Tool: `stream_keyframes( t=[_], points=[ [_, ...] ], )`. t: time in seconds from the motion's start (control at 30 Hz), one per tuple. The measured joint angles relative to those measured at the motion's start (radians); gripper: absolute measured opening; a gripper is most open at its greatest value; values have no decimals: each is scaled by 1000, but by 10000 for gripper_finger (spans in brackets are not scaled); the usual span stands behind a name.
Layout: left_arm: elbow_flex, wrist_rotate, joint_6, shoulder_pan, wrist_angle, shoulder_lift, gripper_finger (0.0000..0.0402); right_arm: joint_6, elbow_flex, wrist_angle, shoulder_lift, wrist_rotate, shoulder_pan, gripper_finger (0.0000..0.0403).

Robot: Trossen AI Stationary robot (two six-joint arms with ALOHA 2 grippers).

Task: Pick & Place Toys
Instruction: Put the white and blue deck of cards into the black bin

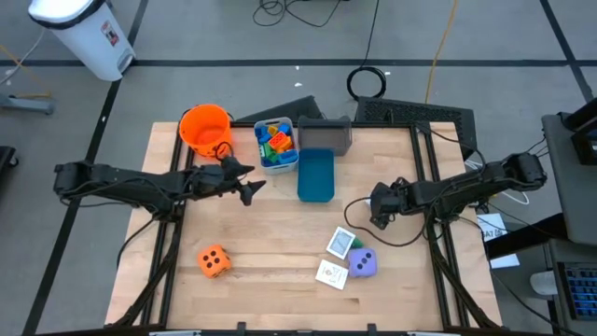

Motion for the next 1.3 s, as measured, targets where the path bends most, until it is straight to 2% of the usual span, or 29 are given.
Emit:
stream_keyframes(
  t=[0.17, 0.3, 0.4, 0.5, 0.6, 0.67, 0.8, 0.9, 1.1, 1.3],
  points=[
    [0, 0, 17, 0, 66, 7, 365, -27, 17, 11, -26, -8, 0, 325],
    [0, 5, 20, 0, 88, 7, 365, -33, 21, 79, -52, 95, 1, 326],
    [0, 9, 25, 0, 90, 7, 365, -26, 21, 147, -75, 127, 0, 325],
    [4, 82, 74, 0, 71, -16, 365, -68, 17, 251, -91, 147, 0, 325],
    [39, 170, 128, -1, 42, -91, 365, -148, 17, 329, -107, 135, 1, 326],
    [56, 192, 154, -2, -9, -158, 365, -178, 17, 375, -107, 118, 0, 326],
    [81, 189, 202, -23, -76, -280, 365, -207, 17, 449, -107, 55, 0, 325],
    [82, 184, 204, -32, -117, -341, 365, -266, 18, 495, -108, 49, 0, 323],
    [82, 184, 189, -54, -179, -358, 365, -287, 19, 595, -108, 55, 1, 314],
    [82, 182, 174, -75, -195, -331, 365, -378, 20, 616, -109, 68, 1, 328]
  ],
)
